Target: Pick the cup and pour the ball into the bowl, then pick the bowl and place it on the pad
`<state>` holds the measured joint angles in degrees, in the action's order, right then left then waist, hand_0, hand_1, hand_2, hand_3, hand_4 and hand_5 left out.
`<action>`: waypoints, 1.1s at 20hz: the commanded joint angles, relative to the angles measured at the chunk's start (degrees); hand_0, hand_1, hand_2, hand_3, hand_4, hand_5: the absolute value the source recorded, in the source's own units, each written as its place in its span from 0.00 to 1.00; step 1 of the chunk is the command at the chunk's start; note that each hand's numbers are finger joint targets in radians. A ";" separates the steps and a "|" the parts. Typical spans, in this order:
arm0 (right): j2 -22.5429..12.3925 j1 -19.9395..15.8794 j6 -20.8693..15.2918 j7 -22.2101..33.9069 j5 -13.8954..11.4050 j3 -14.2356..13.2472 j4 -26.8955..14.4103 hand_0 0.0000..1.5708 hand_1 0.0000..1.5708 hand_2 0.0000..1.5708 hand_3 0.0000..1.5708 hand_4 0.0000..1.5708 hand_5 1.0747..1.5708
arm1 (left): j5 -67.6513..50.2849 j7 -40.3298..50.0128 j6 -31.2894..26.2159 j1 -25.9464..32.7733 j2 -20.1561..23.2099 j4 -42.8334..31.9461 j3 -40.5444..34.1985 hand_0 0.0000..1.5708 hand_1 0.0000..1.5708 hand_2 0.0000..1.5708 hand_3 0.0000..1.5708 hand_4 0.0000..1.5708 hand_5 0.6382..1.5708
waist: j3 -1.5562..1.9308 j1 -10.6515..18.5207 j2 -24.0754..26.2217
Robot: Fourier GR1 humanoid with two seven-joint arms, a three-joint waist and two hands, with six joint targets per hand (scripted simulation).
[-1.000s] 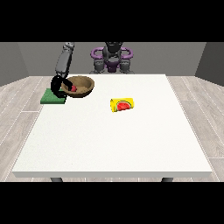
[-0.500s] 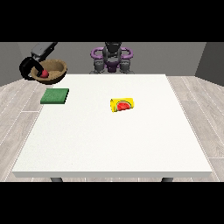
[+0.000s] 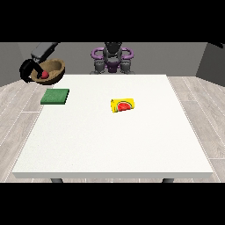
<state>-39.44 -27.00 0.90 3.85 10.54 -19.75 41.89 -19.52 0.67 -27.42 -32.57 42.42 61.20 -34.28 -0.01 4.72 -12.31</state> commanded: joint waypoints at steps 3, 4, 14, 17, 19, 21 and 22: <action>5.46 -2.31 -1.65 -2.70 0.54 0.14 -1.74 1.00 1.00 1.00 0.29 0.67 1.00 | 1.74 -4.13 2.36 0.75 -0.89 -0.68 0.73 0.00 0.00 0.00 0.00 0.77 0.98 | 0.04 -0.85 -2.58; 7.46 -2.68 -5.53 1.11 -0.32 1.33 0.21 1.00 1.00 1.00 0.29 0.66 1.00 | 1.03 -4.55 -0.99 1.73 1.06 -3.58 0.19 0.00 0.00 0.00 0.00 0.77 0.98 | -0.01 0.05 0.37; 1.39 -4.39 -3.82 0.27 1.50 -3.62 -9.33 1.00 1.00 1.00 0.74 0.12 0.97 | -1.69 0.04 0.39 0.56 2.44 -0.34 1.10 0.00 0.00 0.00 0.00 0.76 0.99 | 0.07 0.21 -0.20; 1.13 -4.39 -6.22 -3.24 0.77 -4.23 -9.92 1.00 1.00 1.00 0.62 0.00 0.97 | -2.04 -0.20 1.96 0.47 1.71 0.60 1.11 0.00 0.00 0.00 0.00 0.76 0.99 | 0.08 -0.20 -0.50; 2.56 -6.62 -8.74 1.02 0.34 -2.60 -6.56 0.98 0.98 0.92 0.56 0.00 0.96 | 0.31 -4.55 1.23 1.70 1.54 -3.46 1.81 0.00 0.00 0.00 0.00 0.76 0.99 | 0.00 -1.68 0.24; 1.54 -4.80 -5.38 -4.77 2.43 -5.53 -9.85 0.95 0.95 0.89 0.51 0.00 0.95 | -3.22 -2.89 -1.83 1.47 5.41 -4.17 -1.07 0.00 0.00 0.00 0.00 0.76 0.99 | 0.06 -0.46 -2.65; 2.47 -5.72 -6.12 -4.57 2.22 -4.78 -7.99 0.93 0.93 0.88 0.51 0.00 0.94 | -2.84 -3.89 -1.22 0.24 6.89 -6.97 -1.89 0.00 0.00 0.00 0.00 0.76 0.99 | 0.03 -2.08 -3.24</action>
<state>-37.20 -32.20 -5.38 1.54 12.07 -23.74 34.15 -21.17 -3.10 -28.16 -31.20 46.46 57.05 -34.55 0.02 3.71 -13.94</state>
